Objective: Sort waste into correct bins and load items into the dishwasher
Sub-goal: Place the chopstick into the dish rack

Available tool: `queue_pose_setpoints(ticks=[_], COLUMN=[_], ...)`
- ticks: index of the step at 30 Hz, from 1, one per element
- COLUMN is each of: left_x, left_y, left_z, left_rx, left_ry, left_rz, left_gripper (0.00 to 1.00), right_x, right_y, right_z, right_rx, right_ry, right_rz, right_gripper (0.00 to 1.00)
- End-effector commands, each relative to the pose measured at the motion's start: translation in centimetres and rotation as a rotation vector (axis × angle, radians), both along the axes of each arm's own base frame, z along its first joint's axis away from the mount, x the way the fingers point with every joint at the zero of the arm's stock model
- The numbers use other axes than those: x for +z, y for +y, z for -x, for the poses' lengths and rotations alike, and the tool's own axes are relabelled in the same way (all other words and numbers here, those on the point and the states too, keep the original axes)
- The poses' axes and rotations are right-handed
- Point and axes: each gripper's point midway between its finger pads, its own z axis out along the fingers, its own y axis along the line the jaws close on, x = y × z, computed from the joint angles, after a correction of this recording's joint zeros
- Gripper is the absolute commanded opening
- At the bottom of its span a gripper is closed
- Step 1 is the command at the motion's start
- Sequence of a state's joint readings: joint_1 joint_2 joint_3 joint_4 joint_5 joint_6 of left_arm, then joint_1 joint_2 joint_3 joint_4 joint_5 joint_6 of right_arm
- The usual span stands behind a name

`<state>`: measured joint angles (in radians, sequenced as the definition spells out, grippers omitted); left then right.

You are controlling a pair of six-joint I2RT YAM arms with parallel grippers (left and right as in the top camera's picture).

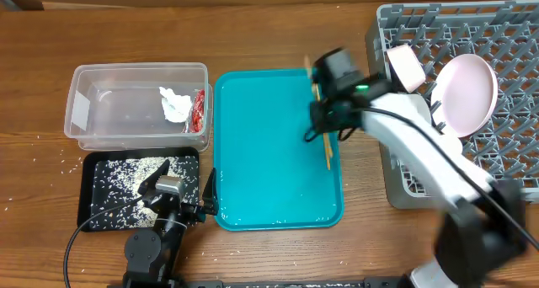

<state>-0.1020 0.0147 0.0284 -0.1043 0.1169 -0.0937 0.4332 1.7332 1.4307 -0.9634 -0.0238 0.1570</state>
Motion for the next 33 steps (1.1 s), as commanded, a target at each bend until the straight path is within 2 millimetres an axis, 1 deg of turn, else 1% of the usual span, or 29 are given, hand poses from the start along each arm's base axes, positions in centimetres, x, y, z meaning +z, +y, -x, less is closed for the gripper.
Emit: queue_pose_setpoints(ticks=[1, 3, 4, 5, 6, 8, 9, 12, 13, 14, 15, 17, 18, 19, 20, 23, 28, 30, 33], left_x=[0.0, 0.0, 0.0, 0.0, 0.0, 0.0, 0.0, 0.0, 0.0, 0.0, 0.0, 0.0, 0.0, 0.0, 0.0, 0.0, 0.0, 0.0, 0.0], left_y=[0.2, 0.2, 0.2, 0.2, 0.2, 0.2, 0.2, 0.2, 0.2, 0.2, 0.2, 0.2, 0.2, 0.2, 0.2, 0.2, 0.2, 0.2, 0.2], left_z=[0.0, 0.0, 0.0, 0.0, 0.0, 0.0, 0.0, 0.0, 0.0, 0.0, 0.0, 0.0, 0.0, 0.0, 0.0, 0.0, 0.0, 0.0, 0.0], left_rx=[0.004, 0.004, 0.004, 0.004, 0.004, 0.004, 0.004, 0.004, 0.004, 0.004, 0.004, 0.004, 0.004, 0.004, 0.004, 0.004, 0.004, 0.004, 0.004], left_ry=[-0.01, -0.01, -0.01, -0.01, -0.01, -0.01, -0.01, -0.01, -0.01, -0.01, -0.01, -0.01, -0.01, -0.01, -0.01, -0.01, -0.01, -0.01, -0.01], left_rz=[-0.018, -0.018, -0.018, -0.018, -0.018, -0.018, -0.018, -0.018, -0.018, -0.018, -0.018, -0.018, -0.018, -0.018, -0.018, -0.018, -0.018, -0.018, -0.018], left_gripper=[1.0, 1.0, 1.0, 1.0, 1.0, 1.0, 1.0, 1.0, 1.0, 1.0, 1.0, 1.0, 1.0, 1.0, 1.0, 1.0, 1.0, 1.0, 1.0], right_x=[9.3, 11.4, 12.7, 13.3, 14.1, 15.4, 15.6, 15.6, 15.6, 15.3, 15.1, 14.9, 14.9, 14.8, 14.7, 13.9, 11.2, 10.4, 10.2], right_y=[-4.3, -7.1, -9.3, -10.5, -12.5, -17.5, -19.6, -24.3, -25.4, -27.5, -28.7, -29.3, -29.1, -28.5, -26.9, -25.5, -24.8, -24.6, -24.0], right_z=[-0.7, -0.5, -0.4, -0.3, -0.2, 0.2, 0.3, 0.6, 0.7, 1.0, 1.2, 1.2, 1.0, 0.7, -0.1, -0.8, -1.3, -1.3, -0.9], right_rx=[-0.096, -0.157, -0.206, -0.241, -0.294, -0.433, -0.489, -0.624, -0.662, -0.755, -0.79, -0.789, -0.755, -0.699, -0.611, -0.533, -0.518, -0.525, -0.523], right_ry=[-0.224, -0.286, -0.327, -0.347, -0.371, -0.414, -0.421, -0.422, -0.421, -0.413, -0.408, -0.403, -0.401, -0.402, -0.402, -0.381, -0.292, -0.264, -0.24], right_rz=[-0.065, -0.04, -0.013, 0.002, 0.025, 0.079, 0.094, 0.116, 0.117, 0.107, 0.105, 0.103, 0.098, 0.083, 0.047, 0.064, 0.107, 0.099, 0.064], right_gripper=[0.04, 0.04, 0.04, 0.04, 0.04, 0.04, 0.04, 0.04, 0.04, 0.04, 0.04, 0.04, 0.04, 0.04, 0.04, 0.04, 0.04, 0.04, 0.04])
